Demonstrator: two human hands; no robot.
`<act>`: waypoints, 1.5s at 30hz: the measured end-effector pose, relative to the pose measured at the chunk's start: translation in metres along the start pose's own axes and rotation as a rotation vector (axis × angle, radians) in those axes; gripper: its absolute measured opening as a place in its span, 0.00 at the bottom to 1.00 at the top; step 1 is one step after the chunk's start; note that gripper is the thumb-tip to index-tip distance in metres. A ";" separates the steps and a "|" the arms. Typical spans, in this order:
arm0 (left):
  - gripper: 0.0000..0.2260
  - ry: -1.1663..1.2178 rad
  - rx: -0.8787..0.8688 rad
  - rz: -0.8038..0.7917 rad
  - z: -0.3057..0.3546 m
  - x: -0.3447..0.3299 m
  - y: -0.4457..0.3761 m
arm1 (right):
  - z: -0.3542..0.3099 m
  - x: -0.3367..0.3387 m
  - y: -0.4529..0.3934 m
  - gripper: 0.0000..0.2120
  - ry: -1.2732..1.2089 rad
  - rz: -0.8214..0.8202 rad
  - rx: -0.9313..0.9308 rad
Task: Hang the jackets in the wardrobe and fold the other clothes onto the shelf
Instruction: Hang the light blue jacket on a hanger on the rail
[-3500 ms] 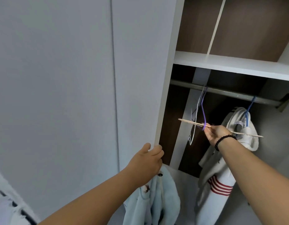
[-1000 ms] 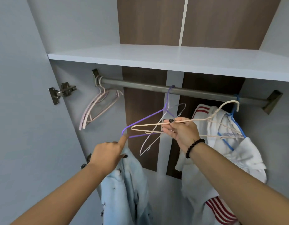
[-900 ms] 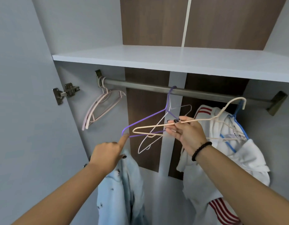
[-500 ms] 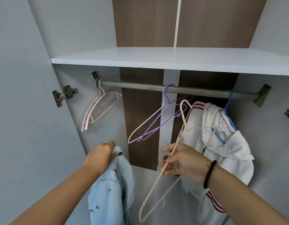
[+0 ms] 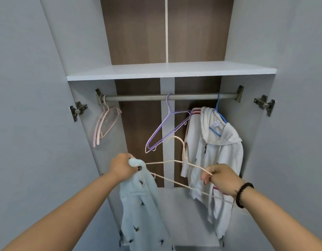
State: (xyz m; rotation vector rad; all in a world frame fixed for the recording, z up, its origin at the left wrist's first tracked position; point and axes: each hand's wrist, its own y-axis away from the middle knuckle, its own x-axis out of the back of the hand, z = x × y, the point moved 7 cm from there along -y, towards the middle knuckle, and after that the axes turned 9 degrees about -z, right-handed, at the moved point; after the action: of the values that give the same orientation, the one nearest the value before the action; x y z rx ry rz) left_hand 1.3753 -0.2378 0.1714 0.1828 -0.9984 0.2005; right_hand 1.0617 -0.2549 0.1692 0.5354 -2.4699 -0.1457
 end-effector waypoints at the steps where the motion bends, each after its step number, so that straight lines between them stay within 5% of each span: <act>1: 0.05 -0.029 -0.019 0.002 -0.002 -0.004 0.009 | 0.003 -0.004 0.013 0.20 -0.011 0.019 -0.020; 7: 0.06 -0.057 -0.024 0.130 -0.029 -0.018 0.060 | 0.011 -0.009 0.080 0.09 -0.078 0.158 0.013; 11: 0.04 0.022 -0.065 0.212 -0.030 -0.013 0.083 | 0.010 0.000 0.113 0.21 -0.003 0.198 0.121; 20: 0.07 0.260 -0.044 0.318 -0.011 0.006 0.118 | 0.019 0.021 0.152 0.17 0.067 0.193 0.366; 30: 0.06 0.185 0.080 0.427 -0.002 0.031 0.142 | 0.036 0.050 0.169 0.15 0.004 0.133 0.422; 39: 0.05 0.221 -0.159 0.414 0.073 0.032 0.175 | -0.007 0.022 0.171 0.18 0.156 0.090 0.442; 45: 0.05 0.518 -0.257 0.409 0.137 0.031 0.196 | -0.020 -0.017 0.172 0.12 0.315 0.072 0.431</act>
State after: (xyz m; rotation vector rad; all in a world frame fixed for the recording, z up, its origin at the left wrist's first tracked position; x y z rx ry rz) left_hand 1.2308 -0.0796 0.2818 -0.3011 -0.5263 0.4631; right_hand 1.0268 -0.0910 0.2145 0.5940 -2.2056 0.4757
